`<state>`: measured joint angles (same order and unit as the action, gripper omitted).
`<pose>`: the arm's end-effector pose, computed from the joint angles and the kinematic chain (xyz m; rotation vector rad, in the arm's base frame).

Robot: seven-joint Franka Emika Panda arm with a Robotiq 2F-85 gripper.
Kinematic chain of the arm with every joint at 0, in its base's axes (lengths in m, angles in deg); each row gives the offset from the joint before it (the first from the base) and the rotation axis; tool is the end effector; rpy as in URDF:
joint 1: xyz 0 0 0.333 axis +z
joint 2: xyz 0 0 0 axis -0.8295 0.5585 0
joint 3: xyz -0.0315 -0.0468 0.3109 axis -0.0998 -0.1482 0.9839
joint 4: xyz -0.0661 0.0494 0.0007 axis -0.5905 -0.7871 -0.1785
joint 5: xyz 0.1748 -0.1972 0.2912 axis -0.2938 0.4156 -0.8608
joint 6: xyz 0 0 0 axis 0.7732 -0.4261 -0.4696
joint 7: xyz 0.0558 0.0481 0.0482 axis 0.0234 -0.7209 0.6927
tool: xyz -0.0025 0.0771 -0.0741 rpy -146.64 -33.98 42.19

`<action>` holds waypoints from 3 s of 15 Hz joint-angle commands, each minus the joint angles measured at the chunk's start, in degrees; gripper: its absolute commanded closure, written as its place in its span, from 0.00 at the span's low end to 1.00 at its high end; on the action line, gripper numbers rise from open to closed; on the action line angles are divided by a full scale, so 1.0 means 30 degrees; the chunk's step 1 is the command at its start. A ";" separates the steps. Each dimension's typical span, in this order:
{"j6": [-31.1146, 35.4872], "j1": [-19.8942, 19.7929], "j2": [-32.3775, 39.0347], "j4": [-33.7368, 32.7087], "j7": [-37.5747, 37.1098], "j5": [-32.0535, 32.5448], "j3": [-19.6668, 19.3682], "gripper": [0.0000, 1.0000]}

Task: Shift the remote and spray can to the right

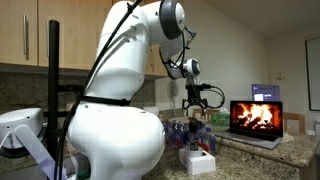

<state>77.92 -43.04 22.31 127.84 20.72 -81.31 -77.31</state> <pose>0.5649 0.2206 0.4452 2.8082 1.2163 -0.2078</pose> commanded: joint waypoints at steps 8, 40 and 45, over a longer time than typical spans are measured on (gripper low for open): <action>-0.3396 0.0104 0.2175 -0.2858 0.0155 0.1481 0.0370 0.20; -0.4838 -0.1413 0.1918 -0.3233 0.3957 0.0864 0.0454 0.84; -0.4876 -0.2095 0.1871 -0.2766 0.2295 0.0135 -0.0225 0.84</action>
<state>62.77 -47.86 29.93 116.31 30.99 -78.67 -77.27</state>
